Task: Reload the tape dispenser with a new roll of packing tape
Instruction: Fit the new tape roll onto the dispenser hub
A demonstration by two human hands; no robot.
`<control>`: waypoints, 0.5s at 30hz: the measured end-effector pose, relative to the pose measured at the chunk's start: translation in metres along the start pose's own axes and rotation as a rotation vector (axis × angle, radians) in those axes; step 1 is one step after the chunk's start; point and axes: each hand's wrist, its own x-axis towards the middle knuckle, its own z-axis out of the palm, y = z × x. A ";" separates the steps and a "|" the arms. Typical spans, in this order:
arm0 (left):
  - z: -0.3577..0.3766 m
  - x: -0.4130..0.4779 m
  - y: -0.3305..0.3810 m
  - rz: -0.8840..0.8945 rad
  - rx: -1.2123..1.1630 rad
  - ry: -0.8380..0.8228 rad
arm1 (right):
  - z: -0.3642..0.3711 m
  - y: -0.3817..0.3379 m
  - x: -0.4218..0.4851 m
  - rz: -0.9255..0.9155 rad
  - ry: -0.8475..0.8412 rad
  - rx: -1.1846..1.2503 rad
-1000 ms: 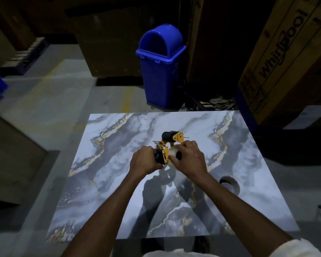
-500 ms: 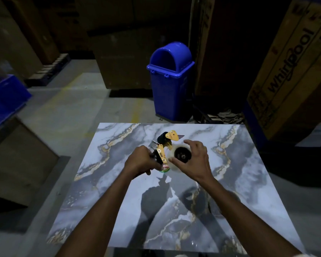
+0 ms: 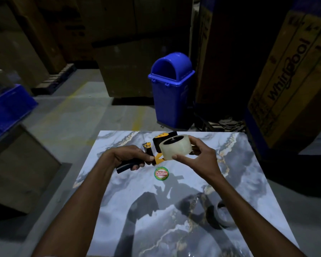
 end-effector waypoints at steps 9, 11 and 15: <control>0.003 0.002 -0.002 0.091 -0.047 -0.070 | -0.014 -0.018 0.002 0.043 -0.090 0.159; 0.004 0.003 -0.004 0.122 -0.034 -0.058 | -0.018 -0.018 0.002 0.059 -0.097 0.173; 0.003 0.005 -0.007 0.167 0.004 -0.041 | -0.028 -0.021 0.003 0.078 -0.128 0.193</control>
